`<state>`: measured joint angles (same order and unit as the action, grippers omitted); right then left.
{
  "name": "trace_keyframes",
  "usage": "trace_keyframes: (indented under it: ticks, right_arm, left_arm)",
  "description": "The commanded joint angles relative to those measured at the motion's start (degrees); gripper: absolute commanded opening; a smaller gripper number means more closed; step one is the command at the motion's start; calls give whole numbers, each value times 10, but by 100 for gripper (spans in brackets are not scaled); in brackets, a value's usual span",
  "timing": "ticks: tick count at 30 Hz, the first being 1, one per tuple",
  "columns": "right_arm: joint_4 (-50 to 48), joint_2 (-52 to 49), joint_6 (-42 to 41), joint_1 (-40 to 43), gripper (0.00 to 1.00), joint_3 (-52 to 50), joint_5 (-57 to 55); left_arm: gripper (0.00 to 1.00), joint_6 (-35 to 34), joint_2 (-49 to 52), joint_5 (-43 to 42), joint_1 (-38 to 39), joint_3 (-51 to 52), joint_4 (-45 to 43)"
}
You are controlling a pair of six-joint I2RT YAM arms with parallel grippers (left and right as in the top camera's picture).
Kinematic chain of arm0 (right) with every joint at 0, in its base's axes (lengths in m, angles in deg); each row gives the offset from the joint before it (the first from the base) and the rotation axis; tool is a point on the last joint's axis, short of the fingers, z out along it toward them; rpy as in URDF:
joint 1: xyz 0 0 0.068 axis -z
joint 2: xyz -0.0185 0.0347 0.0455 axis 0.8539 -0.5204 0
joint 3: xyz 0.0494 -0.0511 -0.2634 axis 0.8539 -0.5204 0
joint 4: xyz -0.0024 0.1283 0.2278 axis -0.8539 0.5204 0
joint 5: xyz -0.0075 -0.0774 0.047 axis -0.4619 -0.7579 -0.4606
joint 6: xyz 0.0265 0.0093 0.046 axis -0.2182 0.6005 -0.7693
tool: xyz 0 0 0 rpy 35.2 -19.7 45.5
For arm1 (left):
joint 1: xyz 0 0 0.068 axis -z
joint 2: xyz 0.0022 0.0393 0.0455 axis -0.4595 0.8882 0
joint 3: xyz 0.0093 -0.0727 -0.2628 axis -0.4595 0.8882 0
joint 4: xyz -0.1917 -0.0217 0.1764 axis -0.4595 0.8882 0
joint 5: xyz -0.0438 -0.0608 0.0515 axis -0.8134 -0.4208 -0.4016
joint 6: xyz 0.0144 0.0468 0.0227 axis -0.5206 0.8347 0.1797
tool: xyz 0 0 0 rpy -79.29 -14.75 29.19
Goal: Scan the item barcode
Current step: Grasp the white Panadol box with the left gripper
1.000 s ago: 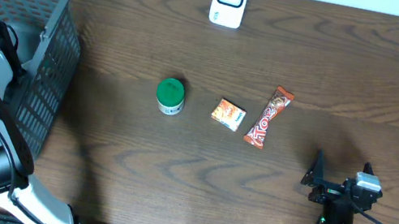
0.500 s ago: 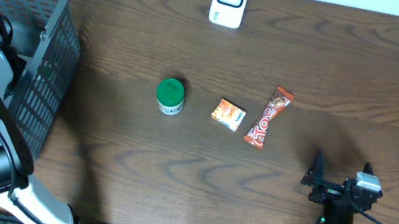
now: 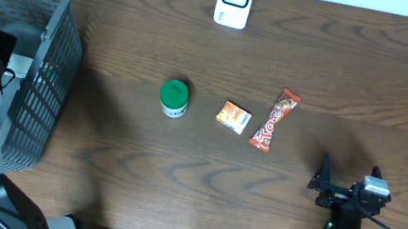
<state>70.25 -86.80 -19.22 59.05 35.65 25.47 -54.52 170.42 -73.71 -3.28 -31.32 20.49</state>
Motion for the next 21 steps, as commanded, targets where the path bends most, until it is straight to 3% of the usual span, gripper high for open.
trace_keyframes:
  ticks: [1,10,21]
  right_arm:
    - [3,3,7,-1,99,-1,0]
    - [2,3,7,-1,99,-1,1]
    - [2,3,7,-1,99,-1,1]
  left_arm:
    - [82,-17,15,-59,-1,1,-15]
    - [82,-173,59,-54,1,1,-13]
    - [82,-214,173,-48,36,-89,56]
